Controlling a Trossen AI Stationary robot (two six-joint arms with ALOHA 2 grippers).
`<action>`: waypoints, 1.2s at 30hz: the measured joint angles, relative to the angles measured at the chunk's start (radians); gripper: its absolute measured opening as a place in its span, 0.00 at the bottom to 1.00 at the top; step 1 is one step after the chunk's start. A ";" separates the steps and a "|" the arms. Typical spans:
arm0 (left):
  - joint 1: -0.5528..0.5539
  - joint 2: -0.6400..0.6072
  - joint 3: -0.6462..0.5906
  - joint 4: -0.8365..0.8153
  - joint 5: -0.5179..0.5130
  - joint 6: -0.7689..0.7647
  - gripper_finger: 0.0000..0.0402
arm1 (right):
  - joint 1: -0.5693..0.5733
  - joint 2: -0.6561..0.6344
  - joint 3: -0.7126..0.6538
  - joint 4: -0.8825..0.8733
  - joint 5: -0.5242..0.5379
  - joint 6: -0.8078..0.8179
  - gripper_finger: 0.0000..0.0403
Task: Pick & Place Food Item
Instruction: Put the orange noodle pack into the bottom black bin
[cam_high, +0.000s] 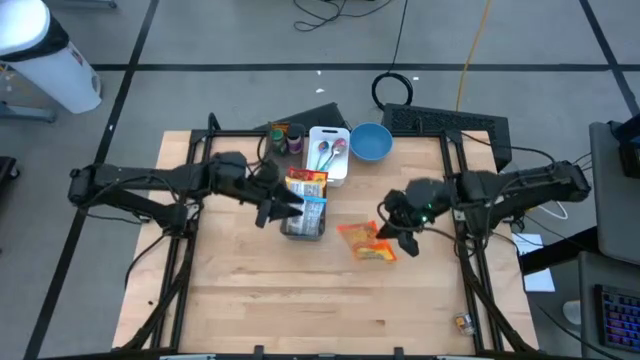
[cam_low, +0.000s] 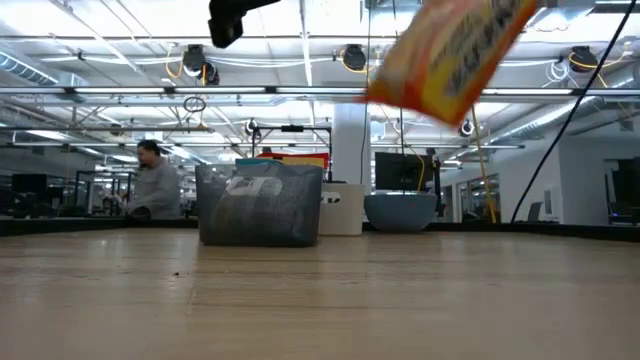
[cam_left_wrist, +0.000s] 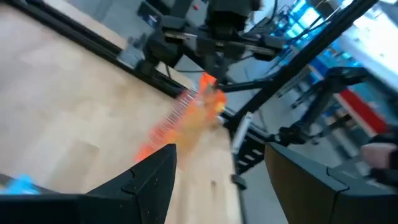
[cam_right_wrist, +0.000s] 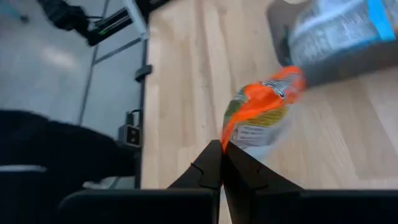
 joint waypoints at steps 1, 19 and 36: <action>0.013 0.000 0.026 -0.032 0.000 0.035 0.64 | -0.022 0.019 0.034 -0.025 -0.038 -0.029 0.00; 0.081 0.327 0.641 -0.551 0.144 0.449 0.64 | -0.141 0.304 0.395 -0.157 -0.270 -0.349 0.00; 0.045 0.577 0.845 -0.623 0.337 0.501 0.64 | -0.151 0.300 0.399 -0.106 -0.267 -0.359 0.00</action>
